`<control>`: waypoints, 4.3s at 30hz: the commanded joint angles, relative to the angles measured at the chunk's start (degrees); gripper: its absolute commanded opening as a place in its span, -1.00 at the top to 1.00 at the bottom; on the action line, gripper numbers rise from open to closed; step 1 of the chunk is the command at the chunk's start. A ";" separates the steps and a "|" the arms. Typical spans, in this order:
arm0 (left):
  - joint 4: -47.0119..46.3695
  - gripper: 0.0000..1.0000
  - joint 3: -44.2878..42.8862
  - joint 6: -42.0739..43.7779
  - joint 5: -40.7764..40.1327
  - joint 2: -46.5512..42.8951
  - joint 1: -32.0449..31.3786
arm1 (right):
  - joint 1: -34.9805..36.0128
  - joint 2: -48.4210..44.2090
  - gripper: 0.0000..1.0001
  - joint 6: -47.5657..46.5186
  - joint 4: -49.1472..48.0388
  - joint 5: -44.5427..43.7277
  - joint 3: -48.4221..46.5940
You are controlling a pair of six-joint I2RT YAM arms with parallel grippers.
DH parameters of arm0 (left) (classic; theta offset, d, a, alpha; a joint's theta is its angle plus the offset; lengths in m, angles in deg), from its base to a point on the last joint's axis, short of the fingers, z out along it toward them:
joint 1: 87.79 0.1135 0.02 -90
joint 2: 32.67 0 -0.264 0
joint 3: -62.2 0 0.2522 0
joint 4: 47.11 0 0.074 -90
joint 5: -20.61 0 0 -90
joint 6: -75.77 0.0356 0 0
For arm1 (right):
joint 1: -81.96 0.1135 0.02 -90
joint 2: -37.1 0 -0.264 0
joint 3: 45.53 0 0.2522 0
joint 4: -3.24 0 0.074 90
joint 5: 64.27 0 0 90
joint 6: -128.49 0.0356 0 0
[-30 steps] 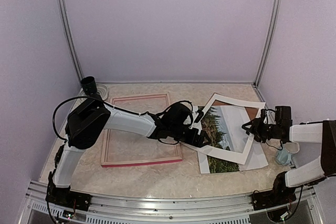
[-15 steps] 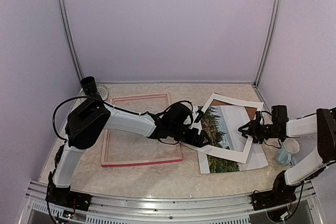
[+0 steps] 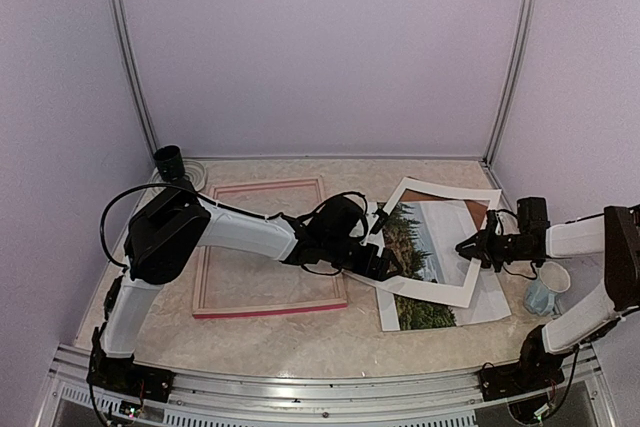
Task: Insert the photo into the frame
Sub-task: Pick up the mat board from the photo, then place the mat board on the glass panel.
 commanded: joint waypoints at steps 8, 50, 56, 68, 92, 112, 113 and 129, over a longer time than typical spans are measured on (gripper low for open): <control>-2.06 -0.98 -0.79 -1.97 0.54 -7.20 3.16 | -0.68 -0.86 0.83 1.05 0.42 1.46 -2.09; -3.60 -0.97 39.27 -4.22 -13.85 -44.31 21.76 | 4.08 -6.68 1.00 11.18 -7.15 6.42 -18.48; -5.18 -0.98 47.14 -7.33 -15.38 -50.17 25.96 | 9.69 -3.56 1.00 11.39 -8.43 5.24 -22.06; -5.78 -0.98 57.88 -11.63 -20.24 -59.82 32.42 | 20.06 6.37 1.00 10.32 -9.29 4.14 -32.21; -12.93 -0.98 67.45 -14.16 -22.85 -61.55 40.23 | 33.96 20.05 1.00 12.25 -8.65 7.83 -48.78; -28.10 -0.98 72.62 -7.85 -16.04 -57.82 42.18 | 34.61 34.70 1.00 6.61 -1.37 4.63 -45.06; -28.34 -0.98 72.80 -7.78 -15.89 -57.55 42.42 | 34.64 34.86 1.00 6.52 -1.13 4.71 -45.09; -32.56 -0.98 74.07 -9.00 -12.13 -54.42 44.67 | 36.13 35.42 0.94 3.38 3.27 4.93 -45.35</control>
